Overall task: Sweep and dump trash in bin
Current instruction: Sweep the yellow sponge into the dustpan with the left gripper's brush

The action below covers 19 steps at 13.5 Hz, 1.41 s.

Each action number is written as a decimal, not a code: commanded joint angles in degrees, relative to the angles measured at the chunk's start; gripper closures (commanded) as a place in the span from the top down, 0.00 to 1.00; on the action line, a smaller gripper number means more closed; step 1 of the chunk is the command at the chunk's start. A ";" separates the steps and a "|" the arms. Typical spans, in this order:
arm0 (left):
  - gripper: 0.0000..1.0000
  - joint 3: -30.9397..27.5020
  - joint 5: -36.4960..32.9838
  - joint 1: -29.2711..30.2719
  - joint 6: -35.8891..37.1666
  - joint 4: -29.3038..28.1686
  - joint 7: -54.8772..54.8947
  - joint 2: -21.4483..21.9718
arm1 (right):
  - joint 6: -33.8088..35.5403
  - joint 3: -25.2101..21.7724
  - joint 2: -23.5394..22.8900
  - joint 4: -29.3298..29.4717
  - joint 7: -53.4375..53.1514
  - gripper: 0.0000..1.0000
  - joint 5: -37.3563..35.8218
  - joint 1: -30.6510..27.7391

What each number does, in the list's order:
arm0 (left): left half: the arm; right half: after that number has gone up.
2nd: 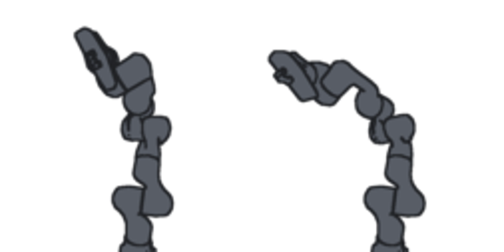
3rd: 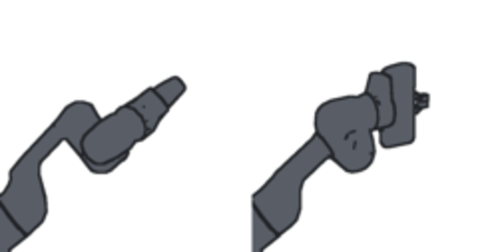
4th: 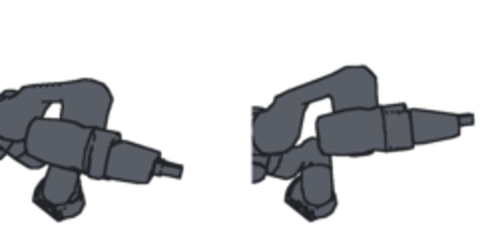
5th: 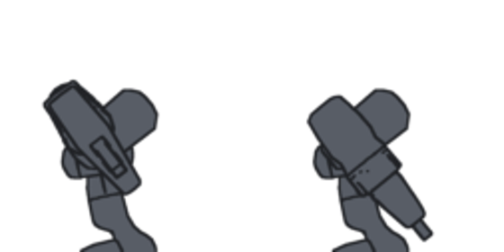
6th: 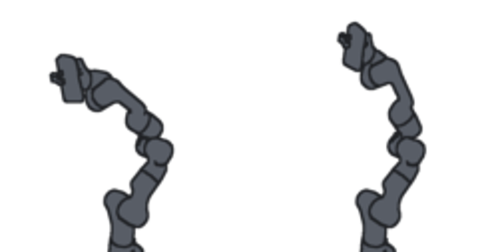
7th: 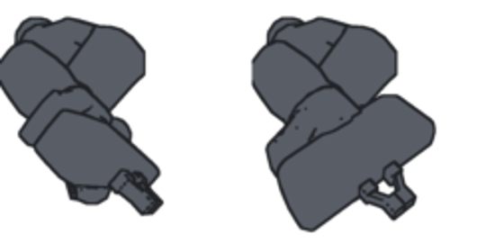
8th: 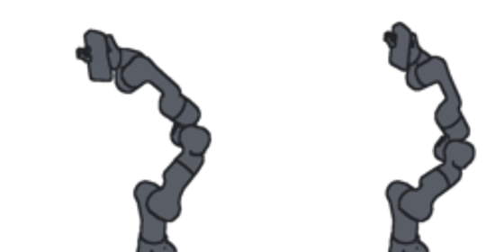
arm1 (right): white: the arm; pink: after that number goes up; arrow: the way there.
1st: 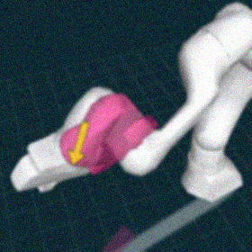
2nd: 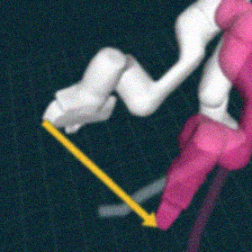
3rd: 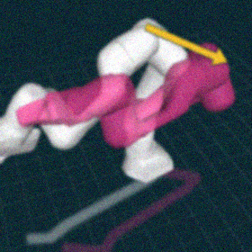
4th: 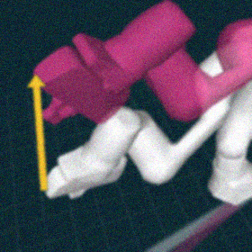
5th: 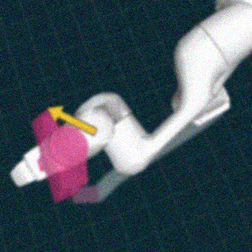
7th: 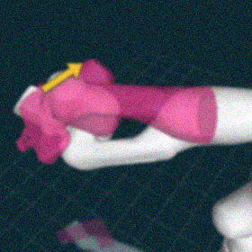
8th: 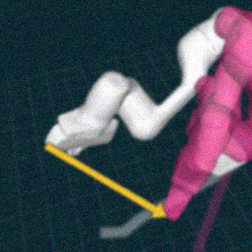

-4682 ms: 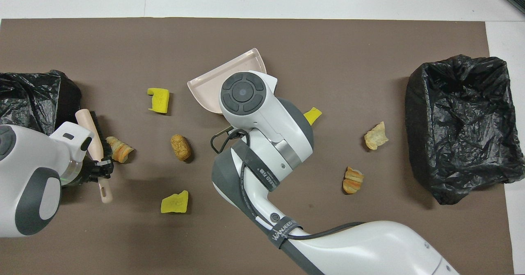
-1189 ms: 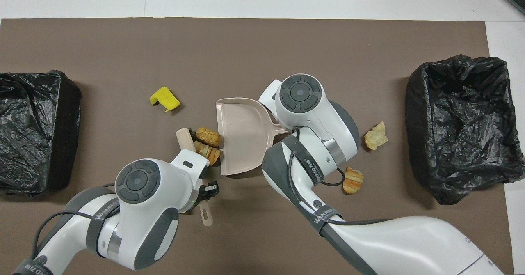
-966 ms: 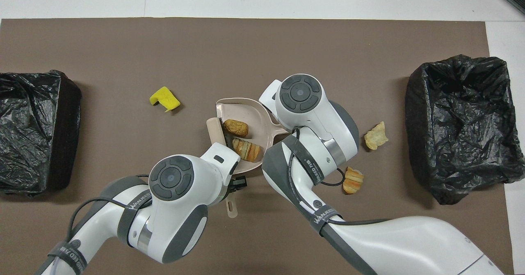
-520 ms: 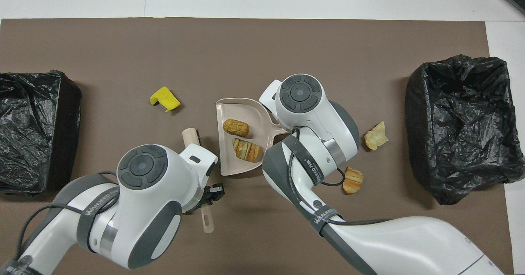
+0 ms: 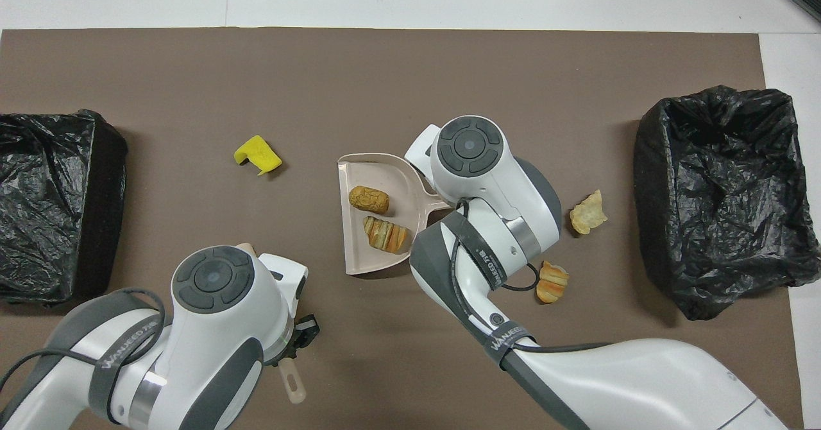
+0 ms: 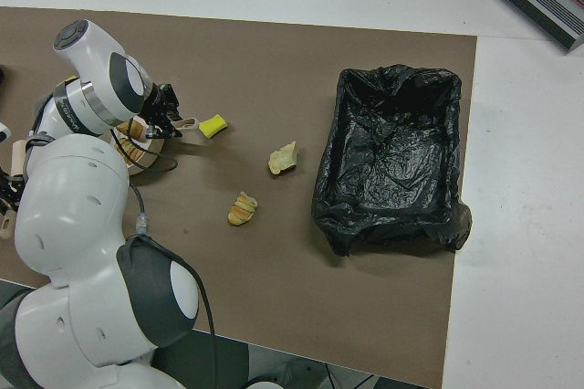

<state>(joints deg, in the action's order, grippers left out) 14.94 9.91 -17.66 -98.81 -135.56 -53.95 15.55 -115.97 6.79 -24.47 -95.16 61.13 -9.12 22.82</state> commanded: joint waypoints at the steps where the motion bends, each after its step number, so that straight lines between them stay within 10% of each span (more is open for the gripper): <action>1: 0.00 0.36 -0.77 -0.53 0.98 -6.90 -6.06 6.24 | 0.92 0.59 1.27 -1.43 -0.93 0.00 -1.34 -0.32; 12: 0.00 0.36 4.76 -1.94 -9.72 -12.89 -21.28 3.62 | 1.62 0.59 1.35 -1.69 -0.31 0.00 -2.74 -0.40; 19: 0.00 0.18 12.41 -0.98 -19.04 -3.86 -21.55 -6.04 | 3.12 0.59 1.53 -1.43 -1.63 0.00 -2.74 0.12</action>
<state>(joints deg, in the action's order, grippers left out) 15.55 20.89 -18.56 -116.28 -144.42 -74.81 14.53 -114.54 6.81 -24.36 -95.21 60.92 -10.20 22.94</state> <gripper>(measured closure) 0.736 0.692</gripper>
